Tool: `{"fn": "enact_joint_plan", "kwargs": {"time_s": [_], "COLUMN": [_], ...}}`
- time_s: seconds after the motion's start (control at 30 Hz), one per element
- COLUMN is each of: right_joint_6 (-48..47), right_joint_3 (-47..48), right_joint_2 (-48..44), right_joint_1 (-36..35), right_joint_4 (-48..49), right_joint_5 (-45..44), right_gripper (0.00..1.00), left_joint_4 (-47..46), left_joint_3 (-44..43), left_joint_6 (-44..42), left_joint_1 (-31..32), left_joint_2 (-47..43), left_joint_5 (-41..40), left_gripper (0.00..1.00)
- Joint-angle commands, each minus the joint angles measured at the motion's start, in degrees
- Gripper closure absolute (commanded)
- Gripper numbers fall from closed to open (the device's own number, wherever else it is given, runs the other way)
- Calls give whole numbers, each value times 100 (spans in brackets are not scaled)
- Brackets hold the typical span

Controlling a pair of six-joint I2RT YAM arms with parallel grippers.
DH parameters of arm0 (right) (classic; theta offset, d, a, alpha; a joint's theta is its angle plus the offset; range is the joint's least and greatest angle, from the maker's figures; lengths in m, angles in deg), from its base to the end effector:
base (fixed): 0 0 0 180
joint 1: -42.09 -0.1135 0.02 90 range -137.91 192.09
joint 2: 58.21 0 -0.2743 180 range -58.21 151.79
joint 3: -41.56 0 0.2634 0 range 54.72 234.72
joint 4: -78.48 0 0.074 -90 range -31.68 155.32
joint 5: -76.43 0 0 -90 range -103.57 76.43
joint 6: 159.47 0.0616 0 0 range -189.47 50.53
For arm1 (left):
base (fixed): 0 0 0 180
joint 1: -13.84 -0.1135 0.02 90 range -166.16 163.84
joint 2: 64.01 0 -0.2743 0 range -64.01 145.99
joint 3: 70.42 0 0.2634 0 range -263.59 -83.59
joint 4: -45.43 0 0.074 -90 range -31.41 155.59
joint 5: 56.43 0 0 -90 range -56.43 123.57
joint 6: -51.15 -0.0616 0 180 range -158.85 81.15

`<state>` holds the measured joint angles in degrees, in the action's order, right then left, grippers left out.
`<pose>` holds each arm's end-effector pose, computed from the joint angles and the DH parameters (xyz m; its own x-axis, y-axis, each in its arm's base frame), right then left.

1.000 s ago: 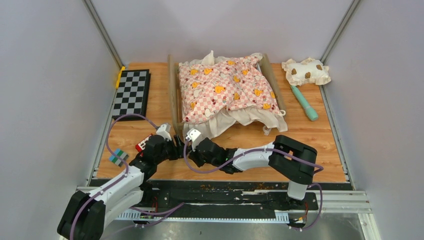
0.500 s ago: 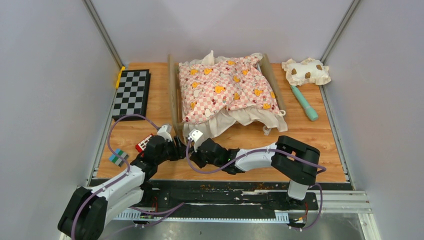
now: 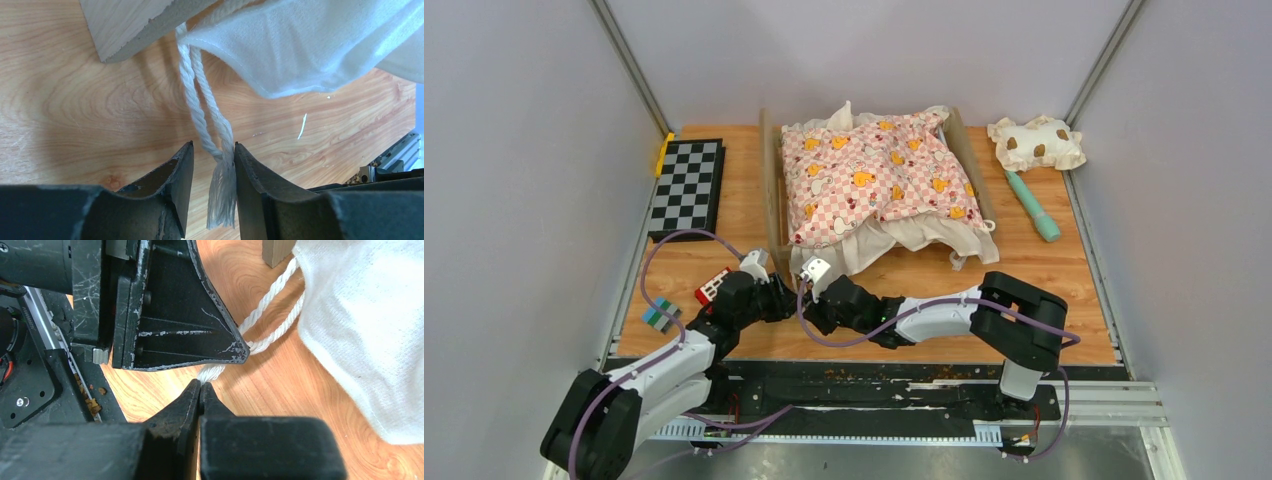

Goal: Set up the pet bed
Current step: Tie the ropes to the bed frame.

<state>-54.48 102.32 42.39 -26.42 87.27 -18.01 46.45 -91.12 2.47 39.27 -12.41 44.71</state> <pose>0.1468 0.3599 0.1445 -0.4162 -0.3532 -0.8379 -0.8238 0.5366 0.1830 0.1662 -0.0922 0.1221 -0.7346 -0.3680 -0.5700 0.1124 0.7625 -0.6371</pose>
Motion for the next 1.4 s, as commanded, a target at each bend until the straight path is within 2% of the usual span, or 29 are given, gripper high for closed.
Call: {"fn": "enact_joint_plan", "kwargs": {"time_s": [0.0,0.33,0.63,0.73,0.8,0.93,1.07,1.17,1.27,1.37], "right_joint_6": [78,37,47,43,18,-44,25,208,376,253], "right_joint_3": [-74,-200,-295,-326,-404,-601,-778,-794,-814,-900], "right_joint_2": [-284,-410,-497,-557,-647,-908,-1193,-1287,-1218,-1166], "right_joint_1": [31,31,31,31,34,36,92,204,353,442], "right_joint_4": [242,191,280,316,370,420,387,303,371,646], "right_joint_5": [-27,-47,77,119,105,-87,-331,-426,-365,-188], "right_gripper": [100,100,100,99,93,67,55,56,66,69], "left_joint_4": [-306,-278,-444,-411,-302,98,610,917,1156,1363], "left_joint_3": [32,53,105,75,63,8,-114,-164,-193,-218], "left_joint_6": [86,134,231,207,172,14,-97,-92,-52,22], "left_joint_1": [21,16,20,15,16,17,15,15,17,19], "left_joint_2": [46,-141,-313,-299,-323,-510,-825,-1041,-1223,-1367], "left_joint_5": [99,43,-88,-93,-117,-137,-142,-81,-97,-190], "left_gripper": [59,73,90,98,100,100,100,100,100,100]}}
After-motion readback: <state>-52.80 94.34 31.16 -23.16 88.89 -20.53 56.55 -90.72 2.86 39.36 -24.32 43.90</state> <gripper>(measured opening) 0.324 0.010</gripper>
